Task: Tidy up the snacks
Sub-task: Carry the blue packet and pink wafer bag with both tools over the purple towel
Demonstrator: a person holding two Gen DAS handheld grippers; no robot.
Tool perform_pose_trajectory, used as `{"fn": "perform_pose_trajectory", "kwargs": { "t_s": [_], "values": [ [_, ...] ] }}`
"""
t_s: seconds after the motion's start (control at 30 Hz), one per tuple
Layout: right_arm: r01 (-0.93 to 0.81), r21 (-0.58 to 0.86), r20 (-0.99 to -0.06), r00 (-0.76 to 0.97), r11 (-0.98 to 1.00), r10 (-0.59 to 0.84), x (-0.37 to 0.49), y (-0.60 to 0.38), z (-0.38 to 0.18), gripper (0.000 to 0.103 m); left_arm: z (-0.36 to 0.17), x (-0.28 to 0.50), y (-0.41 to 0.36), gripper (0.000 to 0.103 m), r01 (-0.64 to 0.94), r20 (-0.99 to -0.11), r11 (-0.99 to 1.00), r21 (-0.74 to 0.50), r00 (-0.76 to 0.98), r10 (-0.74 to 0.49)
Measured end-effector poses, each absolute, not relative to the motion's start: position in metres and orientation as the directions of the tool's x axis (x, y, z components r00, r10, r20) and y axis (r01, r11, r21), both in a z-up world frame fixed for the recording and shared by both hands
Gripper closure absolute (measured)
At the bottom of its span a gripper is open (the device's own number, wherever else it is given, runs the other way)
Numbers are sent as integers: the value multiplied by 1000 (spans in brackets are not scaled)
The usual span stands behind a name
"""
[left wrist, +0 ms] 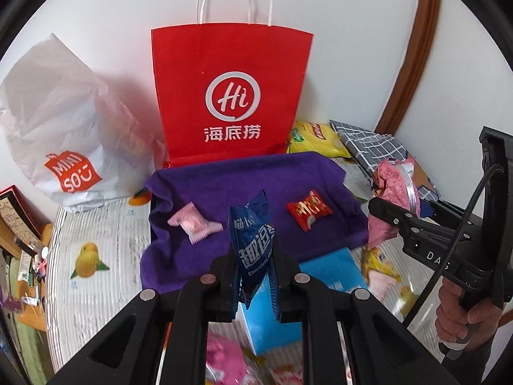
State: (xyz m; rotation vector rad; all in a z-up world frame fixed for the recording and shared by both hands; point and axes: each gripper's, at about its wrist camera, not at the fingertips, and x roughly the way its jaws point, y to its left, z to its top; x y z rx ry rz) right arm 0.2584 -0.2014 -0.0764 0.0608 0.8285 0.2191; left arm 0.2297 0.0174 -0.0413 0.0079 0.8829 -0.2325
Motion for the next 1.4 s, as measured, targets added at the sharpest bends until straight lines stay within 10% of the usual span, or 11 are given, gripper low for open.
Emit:
{"fn": "perform_pose_trajectory", "kwargs": {
  "t_s": [1.4],
  "values": [
    [-215, 140, -837, 496, 966, 232, 350, -179, -174, 56, -126, 329, 58, 88, 85, -874, 992, -92, 471, -121]
  ]
}}
